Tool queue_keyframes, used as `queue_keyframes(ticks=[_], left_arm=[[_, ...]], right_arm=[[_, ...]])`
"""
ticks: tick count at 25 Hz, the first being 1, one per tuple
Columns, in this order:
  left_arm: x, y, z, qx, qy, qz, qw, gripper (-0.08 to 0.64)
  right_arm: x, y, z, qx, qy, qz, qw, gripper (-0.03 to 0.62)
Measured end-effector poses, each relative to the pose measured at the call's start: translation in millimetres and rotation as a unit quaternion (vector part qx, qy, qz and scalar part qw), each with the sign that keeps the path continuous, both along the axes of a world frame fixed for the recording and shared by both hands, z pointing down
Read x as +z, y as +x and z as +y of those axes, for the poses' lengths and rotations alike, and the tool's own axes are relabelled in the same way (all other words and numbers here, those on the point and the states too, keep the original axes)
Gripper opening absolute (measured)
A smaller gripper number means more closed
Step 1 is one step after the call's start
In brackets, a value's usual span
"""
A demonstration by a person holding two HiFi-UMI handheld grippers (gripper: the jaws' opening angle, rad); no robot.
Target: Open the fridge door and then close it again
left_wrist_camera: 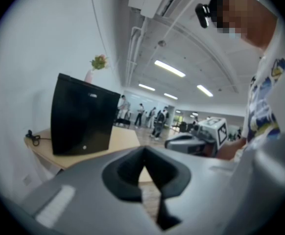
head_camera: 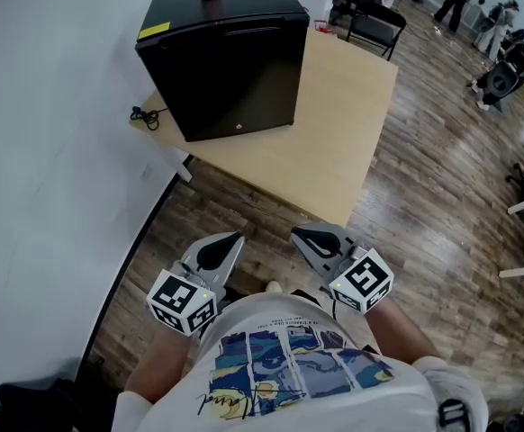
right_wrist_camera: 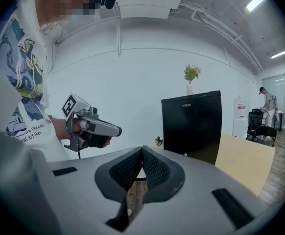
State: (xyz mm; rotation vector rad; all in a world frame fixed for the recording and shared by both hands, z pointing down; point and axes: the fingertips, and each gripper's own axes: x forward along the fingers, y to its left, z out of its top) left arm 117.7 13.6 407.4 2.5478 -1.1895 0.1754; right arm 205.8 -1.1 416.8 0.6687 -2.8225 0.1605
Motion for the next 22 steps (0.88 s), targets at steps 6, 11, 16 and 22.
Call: queue_keyframes(ticks=[6,11,16,22], left_arm=[[0.0,3.8,-2.1,0.002,-0.003,-0.003,1.0,0.011],[0.6,7.3,-2.8,0.004,-0.004,-0.005,1.0,0.011],[1.5,10.8,-3.7,0.008,-0.004,-0.006,0.9999,0.011],[1.6,16.8,-2.4,0.011,-0.004,-0.008,0.9999,0.011]], right_arm=[[-0.6,2.2,-1.8,0.0,-0.001,-0.003,1.0,0.014],[1.8,5.3,-1.9,-0.001,-0.002,-0.003,1.0,0.014],[3.5,7.3,-1.9,-0.002,-0.001,-0.002,1.0,0.014],[2.7,11.5,-0.5,-0.004,0.001,0.002,1.0,0.014]])
